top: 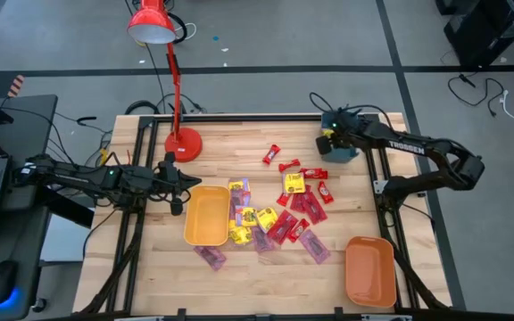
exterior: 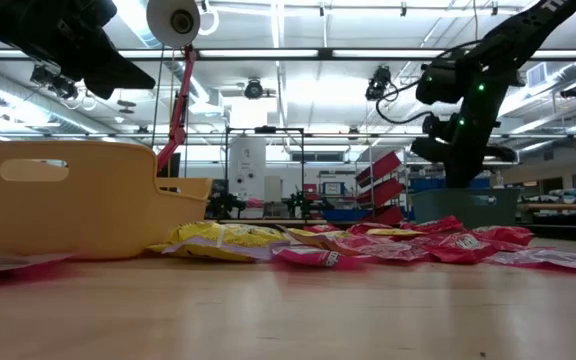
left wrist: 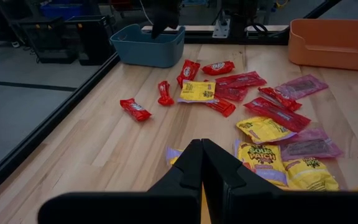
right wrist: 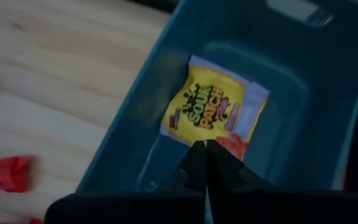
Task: Sort candy
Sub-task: Put the yellow candy pack into the blue bin
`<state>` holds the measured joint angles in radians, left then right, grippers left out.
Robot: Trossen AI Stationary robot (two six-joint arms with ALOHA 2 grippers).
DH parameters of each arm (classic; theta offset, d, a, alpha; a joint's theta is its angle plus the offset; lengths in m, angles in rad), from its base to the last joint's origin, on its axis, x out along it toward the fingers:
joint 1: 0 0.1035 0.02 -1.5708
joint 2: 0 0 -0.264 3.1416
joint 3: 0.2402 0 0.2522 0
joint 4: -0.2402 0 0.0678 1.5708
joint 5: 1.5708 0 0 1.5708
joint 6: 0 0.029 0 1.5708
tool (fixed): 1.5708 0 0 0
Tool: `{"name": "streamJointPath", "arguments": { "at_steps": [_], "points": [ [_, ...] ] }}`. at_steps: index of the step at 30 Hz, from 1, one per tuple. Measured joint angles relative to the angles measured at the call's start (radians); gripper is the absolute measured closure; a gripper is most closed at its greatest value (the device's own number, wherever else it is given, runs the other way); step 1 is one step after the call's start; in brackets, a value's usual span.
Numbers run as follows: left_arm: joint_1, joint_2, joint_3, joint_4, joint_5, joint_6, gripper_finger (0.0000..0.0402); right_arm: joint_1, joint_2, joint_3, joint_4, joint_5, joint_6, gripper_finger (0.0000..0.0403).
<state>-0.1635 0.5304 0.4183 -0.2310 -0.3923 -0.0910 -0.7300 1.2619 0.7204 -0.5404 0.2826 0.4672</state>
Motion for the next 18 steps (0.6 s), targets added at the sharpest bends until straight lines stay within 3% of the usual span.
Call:
{"name": "streamJointPath", "arguments": {
  "at_steps": [10, 18],
  "points": [
    [0.0, 0.0, 0.0, 0.002, 0.0, 0.0, 0.0394, 0.032, -0.174, 0.0, 0.001, 0.012, -0.002, 0.0403],
    [0.0, 0.0, 0.0, 0.019, 0.0, 0.0, 0.0394, 0.171, -0.273, 0.0, 0.058, 0.012, 0.004, 0.0403]
  ]
}}
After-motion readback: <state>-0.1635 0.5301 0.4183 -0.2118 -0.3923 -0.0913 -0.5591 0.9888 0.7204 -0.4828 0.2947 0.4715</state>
